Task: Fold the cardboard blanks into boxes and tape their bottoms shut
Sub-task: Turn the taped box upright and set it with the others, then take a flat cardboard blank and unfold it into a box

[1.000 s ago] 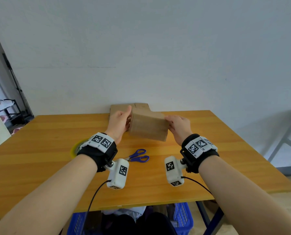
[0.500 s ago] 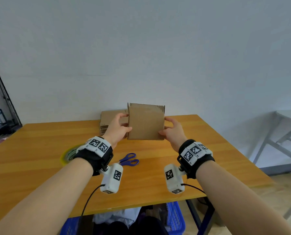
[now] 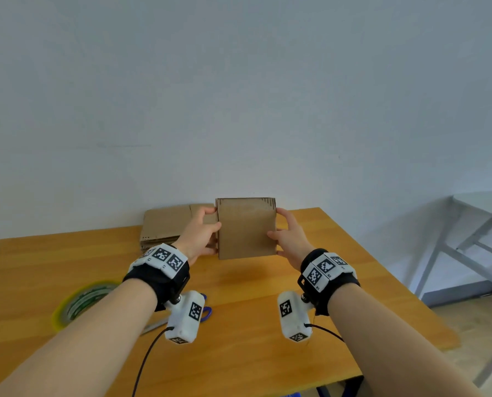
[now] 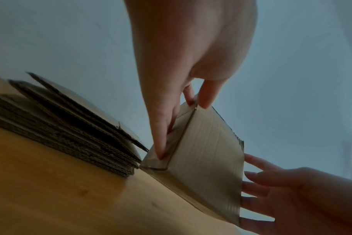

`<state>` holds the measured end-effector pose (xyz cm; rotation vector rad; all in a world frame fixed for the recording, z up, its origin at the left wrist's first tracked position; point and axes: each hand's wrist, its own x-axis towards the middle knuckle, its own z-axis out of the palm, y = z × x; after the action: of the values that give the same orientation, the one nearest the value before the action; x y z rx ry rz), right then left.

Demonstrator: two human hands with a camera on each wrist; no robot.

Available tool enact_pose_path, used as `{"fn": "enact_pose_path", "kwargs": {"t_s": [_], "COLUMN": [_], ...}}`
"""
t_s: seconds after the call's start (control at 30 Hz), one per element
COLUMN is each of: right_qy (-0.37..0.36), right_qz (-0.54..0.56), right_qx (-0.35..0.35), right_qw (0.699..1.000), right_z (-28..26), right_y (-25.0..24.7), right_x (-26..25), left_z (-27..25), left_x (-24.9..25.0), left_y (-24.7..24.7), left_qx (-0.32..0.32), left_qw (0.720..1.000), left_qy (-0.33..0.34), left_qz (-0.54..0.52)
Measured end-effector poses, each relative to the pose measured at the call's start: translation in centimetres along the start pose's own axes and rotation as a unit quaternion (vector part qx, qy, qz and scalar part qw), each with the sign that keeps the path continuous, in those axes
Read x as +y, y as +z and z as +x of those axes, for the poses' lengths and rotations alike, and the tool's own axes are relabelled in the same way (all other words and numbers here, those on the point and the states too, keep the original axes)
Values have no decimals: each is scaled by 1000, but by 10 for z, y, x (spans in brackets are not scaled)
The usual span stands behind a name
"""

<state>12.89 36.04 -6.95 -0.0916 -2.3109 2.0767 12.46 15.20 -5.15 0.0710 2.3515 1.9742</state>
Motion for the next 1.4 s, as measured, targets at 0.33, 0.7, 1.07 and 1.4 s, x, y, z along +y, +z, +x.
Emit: {"fn": "enact_pose_path", "kwargs": {"t_s": [0.33, 0.7, 1.07, 1.4], "right_qy": [35, 45, 64, 74], "right_qz": [45, 17, -73, -124], "right_qx": [42, 89, 84, 102], "right_qw": [997, 995, 992, 984], "right_z": [86, 154, 152, 86], "right_y": [-42, -77, -78, -52], "right_x": [16, 28, 22, -11], "left_z": [100, 179, 182, 113], "left_x": [6, 2, 4, 19], "left_y": [53, 99, 99, 18], "left_qx": [-26, -33, -41, -9], "left_qw": [995, 996, 998, 975], "left_qy": [-74, -61, -14, 84], "left_qz": [-60, -50, 41, 205]}}
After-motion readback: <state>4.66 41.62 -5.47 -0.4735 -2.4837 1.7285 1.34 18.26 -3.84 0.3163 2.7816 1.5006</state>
